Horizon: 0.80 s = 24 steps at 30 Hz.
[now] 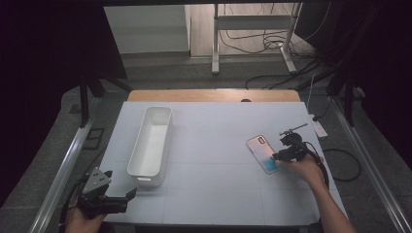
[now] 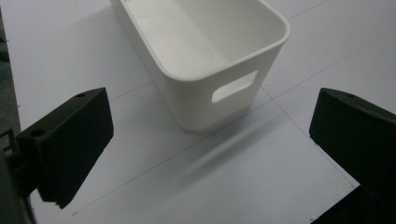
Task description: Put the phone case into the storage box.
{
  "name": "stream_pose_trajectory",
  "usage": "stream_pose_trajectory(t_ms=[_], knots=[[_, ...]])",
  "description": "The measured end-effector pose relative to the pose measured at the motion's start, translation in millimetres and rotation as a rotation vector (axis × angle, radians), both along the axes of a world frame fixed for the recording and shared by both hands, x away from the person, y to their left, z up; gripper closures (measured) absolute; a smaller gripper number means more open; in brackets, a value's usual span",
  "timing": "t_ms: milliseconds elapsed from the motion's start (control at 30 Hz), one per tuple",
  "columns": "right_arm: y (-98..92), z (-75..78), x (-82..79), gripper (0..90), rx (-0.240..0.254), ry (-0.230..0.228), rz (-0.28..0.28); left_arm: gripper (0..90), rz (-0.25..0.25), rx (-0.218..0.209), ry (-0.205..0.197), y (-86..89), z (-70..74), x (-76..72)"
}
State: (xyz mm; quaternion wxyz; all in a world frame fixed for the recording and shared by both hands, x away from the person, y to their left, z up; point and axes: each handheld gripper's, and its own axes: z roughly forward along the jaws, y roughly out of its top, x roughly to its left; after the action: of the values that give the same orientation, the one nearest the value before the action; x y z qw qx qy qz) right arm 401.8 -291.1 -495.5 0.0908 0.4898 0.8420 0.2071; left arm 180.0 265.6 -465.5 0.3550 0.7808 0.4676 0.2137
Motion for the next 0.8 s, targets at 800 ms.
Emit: stream_pose_trajectory(t_ms=[800], knots=[[4.5, 4.5, -1.9, 87.8, -0.060, 0.013, -0.009, 0.5, 0.003, -0.002, -0.003, 0.1, 0.0, -0.1]])
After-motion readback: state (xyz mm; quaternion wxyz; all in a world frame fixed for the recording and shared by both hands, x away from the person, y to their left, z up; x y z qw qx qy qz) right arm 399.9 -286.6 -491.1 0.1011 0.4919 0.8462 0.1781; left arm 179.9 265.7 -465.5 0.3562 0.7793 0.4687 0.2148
